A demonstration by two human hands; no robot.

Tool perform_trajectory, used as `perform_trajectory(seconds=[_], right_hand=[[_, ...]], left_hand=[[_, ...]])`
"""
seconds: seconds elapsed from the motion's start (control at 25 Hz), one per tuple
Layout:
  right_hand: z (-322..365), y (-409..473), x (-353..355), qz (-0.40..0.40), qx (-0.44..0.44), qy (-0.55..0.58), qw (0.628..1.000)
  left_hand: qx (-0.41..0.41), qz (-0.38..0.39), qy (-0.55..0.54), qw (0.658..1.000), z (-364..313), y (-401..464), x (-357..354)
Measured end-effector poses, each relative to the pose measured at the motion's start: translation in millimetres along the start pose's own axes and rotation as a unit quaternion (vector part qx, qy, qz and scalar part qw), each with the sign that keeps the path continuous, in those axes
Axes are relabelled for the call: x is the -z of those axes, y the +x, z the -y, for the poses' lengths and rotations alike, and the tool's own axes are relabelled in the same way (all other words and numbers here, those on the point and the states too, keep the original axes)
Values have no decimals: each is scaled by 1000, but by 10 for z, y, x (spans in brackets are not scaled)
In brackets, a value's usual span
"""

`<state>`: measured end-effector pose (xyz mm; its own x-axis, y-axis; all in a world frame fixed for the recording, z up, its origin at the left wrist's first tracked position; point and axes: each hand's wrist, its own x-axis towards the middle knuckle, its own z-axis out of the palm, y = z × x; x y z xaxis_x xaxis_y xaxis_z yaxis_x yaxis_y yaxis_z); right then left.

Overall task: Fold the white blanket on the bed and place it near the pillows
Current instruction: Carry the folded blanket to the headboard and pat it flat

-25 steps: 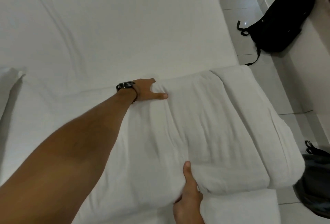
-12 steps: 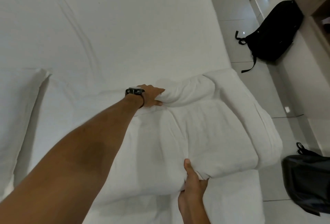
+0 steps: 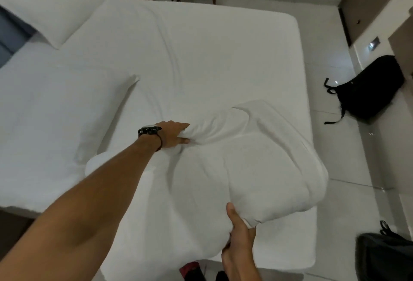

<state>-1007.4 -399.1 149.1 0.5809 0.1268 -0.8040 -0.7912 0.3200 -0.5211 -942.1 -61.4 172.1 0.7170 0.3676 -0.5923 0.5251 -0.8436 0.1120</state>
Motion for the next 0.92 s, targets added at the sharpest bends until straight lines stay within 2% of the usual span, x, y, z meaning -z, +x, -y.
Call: perform_trajectory(seconds=[0.16,0.36,0.64,0.92], right_hand=[[-232,-448,-310,71,5,-46,996],[-788,-1028,-1104,141,-17,-91,986],[-2172,-1872,-2558,233,-37,-158,959],[-3435,-2107,-4042,279,-71,-176,941]], left_hand=[[51,-43,-64,996,823,-859,35],[109,-108,-120,981,2182,-1781,77],[184,-167,-154,956,4525,-2932,83],[217,-184,-155,946,6403,-3410,314]])
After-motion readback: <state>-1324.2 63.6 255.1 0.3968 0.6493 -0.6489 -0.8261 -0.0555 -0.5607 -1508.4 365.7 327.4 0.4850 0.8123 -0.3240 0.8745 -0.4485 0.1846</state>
